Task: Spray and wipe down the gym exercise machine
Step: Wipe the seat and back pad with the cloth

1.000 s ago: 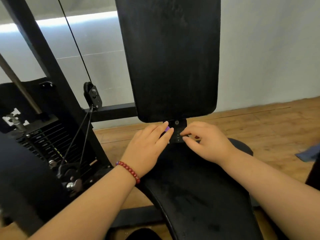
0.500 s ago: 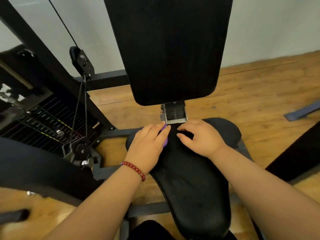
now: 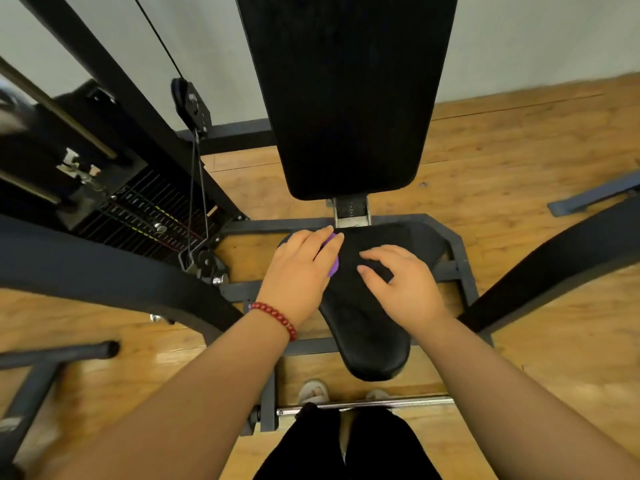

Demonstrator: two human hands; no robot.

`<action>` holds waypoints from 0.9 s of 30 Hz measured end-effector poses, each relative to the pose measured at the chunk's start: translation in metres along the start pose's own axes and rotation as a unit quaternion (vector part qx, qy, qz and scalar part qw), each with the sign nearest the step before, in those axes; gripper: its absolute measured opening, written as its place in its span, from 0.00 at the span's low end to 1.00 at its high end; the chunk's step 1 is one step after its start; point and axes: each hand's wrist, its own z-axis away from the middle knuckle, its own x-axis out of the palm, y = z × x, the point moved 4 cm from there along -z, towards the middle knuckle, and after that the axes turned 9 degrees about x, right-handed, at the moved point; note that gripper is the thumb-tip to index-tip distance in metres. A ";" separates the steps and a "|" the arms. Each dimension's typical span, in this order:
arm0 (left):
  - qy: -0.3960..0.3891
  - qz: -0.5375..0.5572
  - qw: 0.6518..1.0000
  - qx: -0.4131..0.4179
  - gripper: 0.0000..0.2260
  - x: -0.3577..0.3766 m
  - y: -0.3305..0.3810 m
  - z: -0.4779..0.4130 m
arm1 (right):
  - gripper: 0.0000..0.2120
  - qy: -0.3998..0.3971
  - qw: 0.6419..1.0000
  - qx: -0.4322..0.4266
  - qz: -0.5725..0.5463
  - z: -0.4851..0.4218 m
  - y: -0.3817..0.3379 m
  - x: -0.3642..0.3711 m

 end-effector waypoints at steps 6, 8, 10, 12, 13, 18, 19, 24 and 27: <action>0.021 -0.008 1.000 -0.007 0.30 -0.068 0.012 -0.014 | 0.13 0.015 0.999 0.003 -0.046 0.001 -0.047 -0.057; 0.021 -0.010 1.000 -0.020 0.29 -0.086 0.016 -0.017 | 0.12 0.020 0.998 -0.005 -0.062 0.002 -0.061 -0.072; 0.039 -0.021 0.999 -0.028 0.29 -0.103 0.020 -0.018 | 0.12 0.027 0.996 -0.023 -0.076 0.004 -0.075 -0.084; 0.066 -0.025 0.997 -0.034 0.29 -0.117 0.023 -0.017 | 0.12 0.029 0.995 -0.037 -0.091 0.007 -0.089 -0.095; 0.079 -0.028 0.996 -0.038 0.29 -0.125 0.024 -0.016 | 0.12 0.031 0.993 -0.043 -0.101 0.008 -0.095 -0.100; 0.125 -0.048 0.990 -0.043 0.27 -0.161 0.030 -0.017 | 0.13 0.036 0.987 -0.061 -0.143 0.013 -0.122 -0.121; 0.128 -0.052 0.989 -0.044 0.27 -0.167 0.031 -0.017 | 0.13 0.037 0.985 -0.058 -0.156 0.014 -0.127 -0.125; 0.165 -0.083 0.982 -0.032 0.27 -0.195 0.031 -0.019 | 0.13 0.042 0.980 -0.069 -0.183 0.014 -0.149 -0.142; 0.194 -0.093 0.976 -0.020 0.25 -0.214 0.028 -0.025 | 0.12 0.050 0.978 -0.079 -0.186 0.010 -0.163 -0.152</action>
